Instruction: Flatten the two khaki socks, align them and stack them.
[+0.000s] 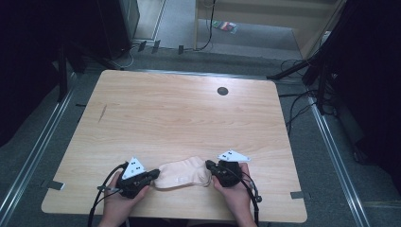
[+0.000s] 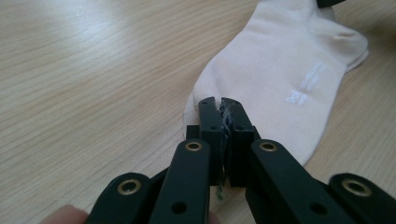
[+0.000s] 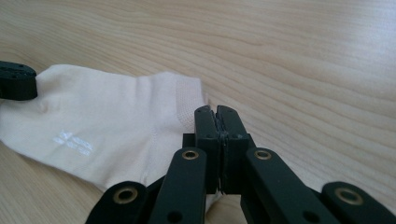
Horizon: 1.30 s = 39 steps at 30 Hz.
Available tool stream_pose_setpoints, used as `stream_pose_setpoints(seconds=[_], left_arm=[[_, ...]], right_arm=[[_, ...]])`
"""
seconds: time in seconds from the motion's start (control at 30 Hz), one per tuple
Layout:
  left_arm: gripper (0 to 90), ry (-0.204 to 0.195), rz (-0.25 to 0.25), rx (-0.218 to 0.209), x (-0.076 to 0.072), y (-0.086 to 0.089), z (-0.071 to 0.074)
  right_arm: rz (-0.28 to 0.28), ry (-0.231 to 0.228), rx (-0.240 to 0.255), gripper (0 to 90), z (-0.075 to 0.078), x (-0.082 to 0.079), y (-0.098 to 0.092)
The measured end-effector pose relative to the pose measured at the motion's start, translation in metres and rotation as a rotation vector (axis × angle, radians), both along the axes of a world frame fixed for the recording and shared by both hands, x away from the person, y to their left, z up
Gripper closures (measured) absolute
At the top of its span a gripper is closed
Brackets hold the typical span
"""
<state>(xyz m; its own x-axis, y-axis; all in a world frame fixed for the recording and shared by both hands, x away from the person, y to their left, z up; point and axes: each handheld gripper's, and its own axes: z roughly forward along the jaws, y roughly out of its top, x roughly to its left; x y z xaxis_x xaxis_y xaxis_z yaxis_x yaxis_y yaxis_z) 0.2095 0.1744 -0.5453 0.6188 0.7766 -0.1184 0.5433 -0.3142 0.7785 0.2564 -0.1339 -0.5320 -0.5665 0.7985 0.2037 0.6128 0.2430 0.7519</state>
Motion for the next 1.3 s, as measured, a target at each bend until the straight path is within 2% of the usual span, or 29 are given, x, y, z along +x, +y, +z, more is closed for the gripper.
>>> stream_pose_setpoints(seconds=[0.07,0.1,0.2,0.3,0.33,0.37,0.5,0.6,0.63,0.67,0.7,0.73,0.77,0.8,0.83,0.87,0.9,0.93,0.97,1.0,1.03,1.07,1.1,1.13,1.17,1.2,1.23,1.3], left_arm=[[89.4,0.005,-0.003,0.004,0.001,-0.001,-0.001],[89.4,-0.002,-0.004,0.031,0.001,-0.003,-0.002],[89.5,-0.006,0.0,0.046,0.002,-0.004,-0.002],[89.8,-0.027,0.009,0.104,0.009,-0.003,-0.003],[89.9,-0.027,0.009,0.104,0.009,-0.003,-0.003],[89.9,-0.043,0.013,0.13,0.013,-0.002,-0.003],[90.0,-0.068,0.014,0.149,0.013,-0.004,-0.005],[89.0,-0.067,0.025,0.134,0.012,-0.004,-0.005],[86.9,-0.054,0.02,0.104,0.012,-0.002,-0.005],[82.0,-0.054,0.02,0.104,0.012,-0.002,-0.005],[77.0,-0.042,0.014,0.065,0.011,0.0,-0.005],[71.6,-0.042,0.014,0.065,0.011,0.0,-0.005],[71.6,-0.05,0.018,0.057,0.01,0.001,-0.004],[60.7,-0.073,0.029,0.022,0.007,0.004,0.0],[61.2,-0.088,0.028,-0.01,0.004,0.006,0.002],[63.9,-0.088,0.028,-0.01,0.004,0.006,0.002],[68.9,-0.099,0.004,-0.063,0.001,0.009,0.007],[73.4,-0.098,-0.019,-0.083,-0.001,0.008,0.008],[77.8,-0.095,-0.04,-0.092,-0.001,0.007,0.008],[79.3,-0.095,-0.04,-0.092,-0.001,0.007,0.008],[79.6,-0.07,-0.058,-0.062,0.0,0.001,0.005],[79.1,-0.07,-0.058,-0.062,0.0,0.001,0.005],[78.9,-0.03,-0.065,-0.024,0.003,-0.004,-0.002],[78.9,-0.03,-0.065,-0.024,0.003,-0.004,-0.002],[78.7,-0.023,-0.067,0.006,0.005,-0.007,-0.006],[79.0,-0.023,-0.067,0.006,0.005,-0.007,-0.006],[79.0,-0.025,-0.062,0.013,0.004,-0.007,-0.006],[78.6,-0.025,-0.06,0.016,0.004,-0.007,-0.006]], right_arm=[[-0.008,0.015,-0.002,89.3,-0.002,0.0,-0.002],[-0.014,0.026,-0.007,89.4,-0.003,-0.001,-0.003],[-0.015,0.033,-0.006,89.4,-0.003,-0.003,-0.004],[-0.018,0.065,0.014,89.5,-0.001,-0.009,-0.004],[-0.022,0.071,0.017,89.6,0.0,-0.011,-0.004],[-0.027,0.071,0.013,89.6,0.001,-0.013,-0.004],[-0.047,0.073,0.031,89.8,0.008,-0.017,-0.01],[-0.057,0.07,0.032,89.8,0.01,-0.019,-0.014],[-0.046,0.085,0.029,89.5,0.006,-0.017,-0.015],[-0.037,0.097,0.023,88.6,0.003,-0.015,-0.015],[-0.023,0.109,0.028,84.0,-0.001,-0.013,-0.015],[-0.023,0.109,0.028,84.0,-0.001,-0.013,-0.015],[-0.024,0.108,0.039,72.3,-0.004,-0.013,-0.014],[-0.062,0.068,0.04,61.5,-0.004,-0.014,-0.014],[-0.067,0.046,0.065,62.1,-0.001,-0.016,-0.015],[-0.067,0.046,0.065,62.1,-0.001,-0.016,-0.015],[-0.064,0.016,0.137,69.8,0.008,-0.022,-0.016],[-0.051,0.017,0.16,73.0,0.01,-0.026,-0.015],[-0.039,0.026,0.157,76.0,0.009,-0.03,-0.012],[-0.039,0.026,0.157,76.0,0.009,-0.03,-0.012],[-0.009,0.044,0.114,76.9,0.004,-0.035,-0.004],[-0.002,0.051,0.08,76.9,-0.001,-0.036,0.0],[-0.01,0.055,0.051,77.0,-0.005,-0.035,0.003],[-0.01,0.055,0.051,77.0,-0.005,-0.035,0.003],[-0.022,0.063,0.018,78.6,-0.01,-0.032,0.006],[-0.022,0.063,0.018,78.6,-0.01,-0.032,0.006],[-0.032,0.056,-0.007,82.5,-0.014,-0.029,0.008],[-0.035,0.048,-0.004,83.6,-0.015,-0.026,0.009]])
